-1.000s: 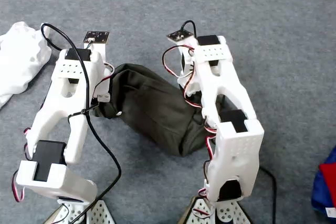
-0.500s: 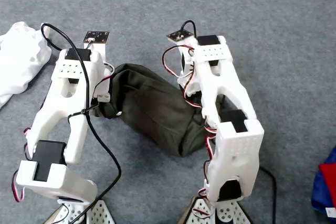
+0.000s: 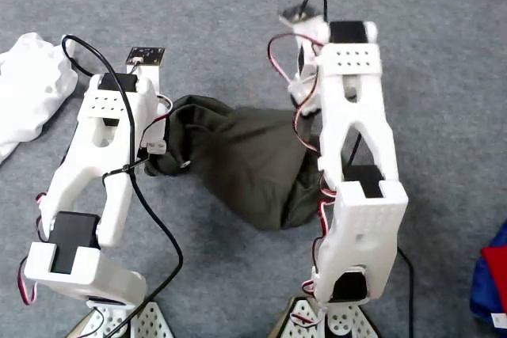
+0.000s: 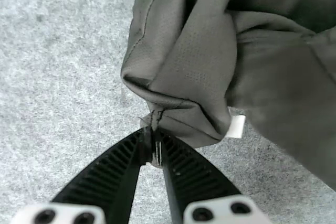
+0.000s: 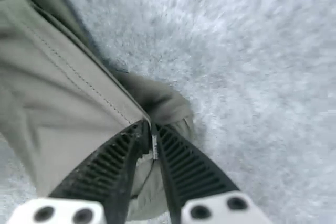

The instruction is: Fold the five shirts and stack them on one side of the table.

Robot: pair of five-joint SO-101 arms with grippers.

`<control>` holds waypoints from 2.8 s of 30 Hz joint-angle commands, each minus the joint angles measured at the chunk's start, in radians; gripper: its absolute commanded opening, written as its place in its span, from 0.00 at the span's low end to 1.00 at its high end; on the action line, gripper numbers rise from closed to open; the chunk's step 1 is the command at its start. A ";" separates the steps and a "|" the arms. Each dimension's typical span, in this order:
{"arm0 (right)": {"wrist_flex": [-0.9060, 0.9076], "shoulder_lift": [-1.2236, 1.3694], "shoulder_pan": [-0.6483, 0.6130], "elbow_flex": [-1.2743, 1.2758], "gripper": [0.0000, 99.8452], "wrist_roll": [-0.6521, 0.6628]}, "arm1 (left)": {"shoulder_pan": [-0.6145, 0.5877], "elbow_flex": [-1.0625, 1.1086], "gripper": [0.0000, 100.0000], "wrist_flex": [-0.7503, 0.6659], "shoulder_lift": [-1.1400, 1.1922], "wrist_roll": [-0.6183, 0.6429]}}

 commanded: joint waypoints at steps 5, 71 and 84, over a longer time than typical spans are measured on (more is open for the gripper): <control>0.038 -0.104 -0.074 -0.206 0.00 0.092 | -0.017 -0.256 0.02 0.152 -0.082 -0.002; -0.833 -1.156 0.312 0.518 0.00 0.123 | -0.029 -0.005 0.02 -0.270 -0.796 -0.057; -1.702 -1.015 0.168 1.283 0.00 0.115 | -0.028 0.508 0.02 -1.157 -0.648 -0.057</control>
